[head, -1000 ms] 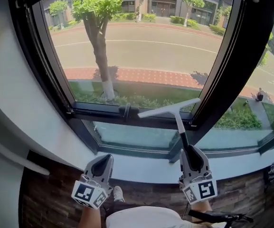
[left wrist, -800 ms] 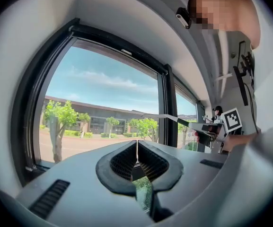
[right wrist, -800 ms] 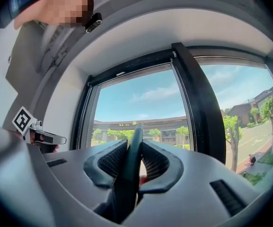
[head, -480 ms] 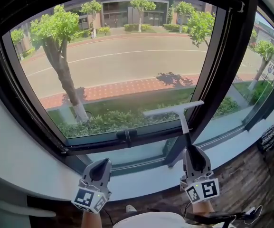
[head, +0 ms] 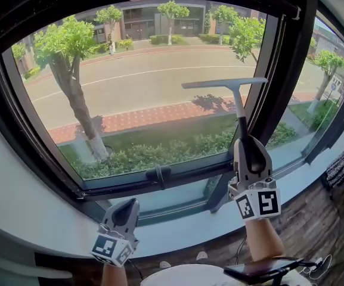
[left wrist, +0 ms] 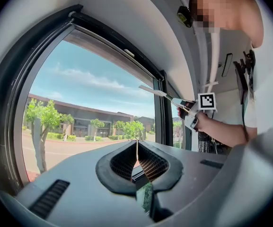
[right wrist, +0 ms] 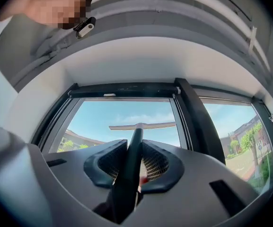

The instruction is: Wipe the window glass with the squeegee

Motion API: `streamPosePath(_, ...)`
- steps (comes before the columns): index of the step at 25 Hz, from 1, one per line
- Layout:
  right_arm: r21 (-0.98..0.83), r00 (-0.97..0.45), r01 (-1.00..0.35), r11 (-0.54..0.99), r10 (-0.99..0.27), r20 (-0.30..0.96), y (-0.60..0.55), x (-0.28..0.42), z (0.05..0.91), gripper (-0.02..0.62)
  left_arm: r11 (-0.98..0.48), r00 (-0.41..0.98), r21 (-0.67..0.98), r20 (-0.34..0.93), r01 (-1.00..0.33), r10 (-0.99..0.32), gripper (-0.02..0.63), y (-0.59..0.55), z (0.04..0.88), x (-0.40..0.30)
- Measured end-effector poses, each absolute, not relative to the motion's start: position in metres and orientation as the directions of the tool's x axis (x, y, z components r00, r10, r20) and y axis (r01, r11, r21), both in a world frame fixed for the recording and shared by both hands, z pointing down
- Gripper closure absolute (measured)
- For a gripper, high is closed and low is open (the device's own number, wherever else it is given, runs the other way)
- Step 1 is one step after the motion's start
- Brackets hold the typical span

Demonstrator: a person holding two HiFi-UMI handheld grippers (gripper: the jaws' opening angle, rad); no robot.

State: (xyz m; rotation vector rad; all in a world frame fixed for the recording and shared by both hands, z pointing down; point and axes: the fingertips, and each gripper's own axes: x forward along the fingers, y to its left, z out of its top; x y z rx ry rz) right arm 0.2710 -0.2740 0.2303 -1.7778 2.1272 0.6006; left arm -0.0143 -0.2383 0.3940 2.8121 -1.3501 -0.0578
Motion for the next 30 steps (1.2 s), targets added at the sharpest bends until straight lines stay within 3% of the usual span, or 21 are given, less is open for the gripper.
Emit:
streamPosePath(6,0.12,-0.191,-0.982,0.148,-0.765,-0.615,-0.309,0.288,0.141,0.495,-0.627,0.627,0.039,-0.015,-0.778,-0.779,0.583,-0.238,0.392,0.003)
streamPosePath(11,0.081,-0.174,-0.984,0.159,-0.756,-0.631,-0.343,0.3,0.096,0.495,-0.628,0.628,0.027,-0.015,-0.778,-0.778,0.583,-0.24,0.391,0.017)
streamPosePath(30,0.019,-0.171,-0.976,0.218,-0.705,-0.689,-0.386,0.317,0.051,0.495,-0.589,0.589,0.028,-0.005,-0.808,-0.808,0.583,-0.244,0.394,0.019)
